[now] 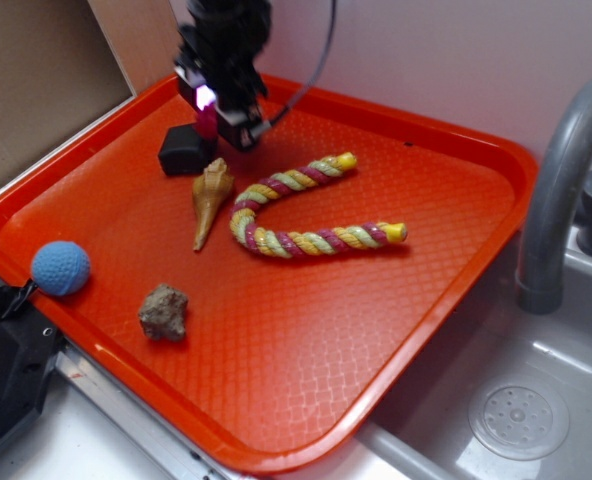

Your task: Grab the red paper.

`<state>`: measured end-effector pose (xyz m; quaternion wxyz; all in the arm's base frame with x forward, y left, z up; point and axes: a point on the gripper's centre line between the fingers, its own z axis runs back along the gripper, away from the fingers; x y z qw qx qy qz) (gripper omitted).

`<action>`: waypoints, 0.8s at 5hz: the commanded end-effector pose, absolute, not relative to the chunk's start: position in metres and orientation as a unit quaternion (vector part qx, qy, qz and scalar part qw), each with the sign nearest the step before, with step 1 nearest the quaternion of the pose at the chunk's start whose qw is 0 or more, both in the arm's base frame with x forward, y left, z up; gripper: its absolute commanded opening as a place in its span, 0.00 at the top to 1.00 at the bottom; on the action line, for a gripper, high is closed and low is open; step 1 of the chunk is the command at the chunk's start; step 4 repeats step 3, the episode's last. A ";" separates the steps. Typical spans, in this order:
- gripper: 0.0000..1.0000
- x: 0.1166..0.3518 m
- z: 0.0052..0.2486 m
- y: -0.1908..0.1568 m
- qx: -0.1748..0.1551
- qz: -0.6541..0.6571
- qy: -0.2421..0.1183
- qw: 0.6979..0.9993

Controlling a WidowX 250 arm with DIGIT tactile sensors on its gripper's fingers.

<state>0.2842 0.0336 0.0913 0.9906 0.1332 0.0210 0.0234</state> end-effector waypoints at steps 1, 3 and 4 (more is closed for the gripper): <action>1.00 0.211 0.180 -0.018 0.083 0.077 -0.015 0.993; 1.00 0.198 0.183 -0.029 0.028 0.088 -0.001 0.996; 1.00 0.198 0.183 -0.029 0.028 0.088 -0.001 0.996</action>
